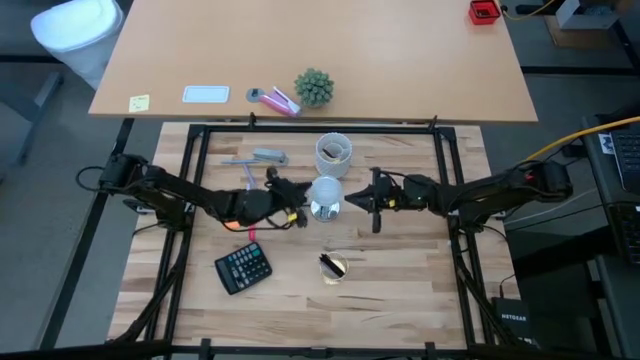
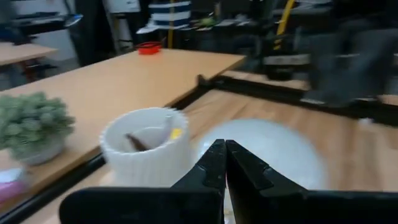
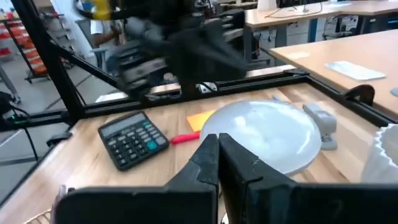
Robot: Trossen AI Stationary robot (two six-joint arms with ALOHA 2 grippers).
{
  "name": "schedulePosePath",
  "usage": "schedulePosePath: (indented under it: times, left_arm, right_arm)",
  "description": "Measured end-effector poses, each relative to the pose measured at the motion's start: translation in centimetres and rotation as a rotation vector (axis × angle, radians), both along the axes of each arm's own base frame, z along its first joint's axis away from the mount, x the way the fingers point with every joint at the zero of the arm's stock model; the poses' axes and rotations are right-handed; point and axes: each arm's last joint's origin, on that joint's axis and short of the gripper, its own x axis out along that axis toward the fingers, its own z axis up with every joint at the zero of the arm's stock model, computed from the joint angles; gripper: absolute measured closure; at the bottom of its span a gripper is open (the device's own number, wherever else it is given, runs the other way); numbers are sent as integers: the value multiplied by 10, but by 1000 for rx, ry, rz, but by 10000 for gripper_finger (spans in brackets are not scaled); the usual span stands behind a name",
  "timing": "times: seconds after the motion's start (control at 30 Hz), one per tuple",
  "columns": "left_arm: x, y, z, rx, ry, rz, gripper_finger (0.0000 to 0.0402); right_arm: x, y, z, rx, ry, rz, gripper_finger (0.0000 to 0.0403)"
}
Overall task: Screw lightbulb
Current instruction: Remove the lightbulb from the lamp
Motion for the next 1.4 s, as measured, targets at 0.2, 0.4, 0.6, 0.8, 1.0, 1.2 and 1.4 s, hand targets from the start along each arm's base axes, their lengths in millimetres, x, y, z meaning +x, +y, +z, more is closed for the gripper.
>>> schedulePosePath:
  times: [0.2, 0.4, 0.6, 0.8, 1.0, 1.2, 1.4]
  left_arm:
    - [0, 24, -10, -63, 44, 99, 399]
    - [2, 28, -18, -94, 64, 75, 399]
    - [3, 23, -19, -103, 68, 31, 399]
    - [3, 17, -18, -97, 62, 15, 399]
    - [3, 8, -18, -103, 53, 6, 399]
    - [2, 2, -19, -133, 34, -2, 399]
    - [1, -2, -19, -173, 15, -10, 399]
  right_arm:
    - [6, 6, -11, -29, 39, -18, 398]
    - [13, 5, -24, -27, 68, -40, 398]
    - [16, 4, -26, -31, 51, -90, 398]
    - [15, 3, -27, -35, 58, -125, 398]
    - [15, 2, -27, -39, 61, -173, 398]
    - [14, 1, -27, -43, 63, -207, 398]
    - [14, -1, -27, -48, 64, -254, 398]
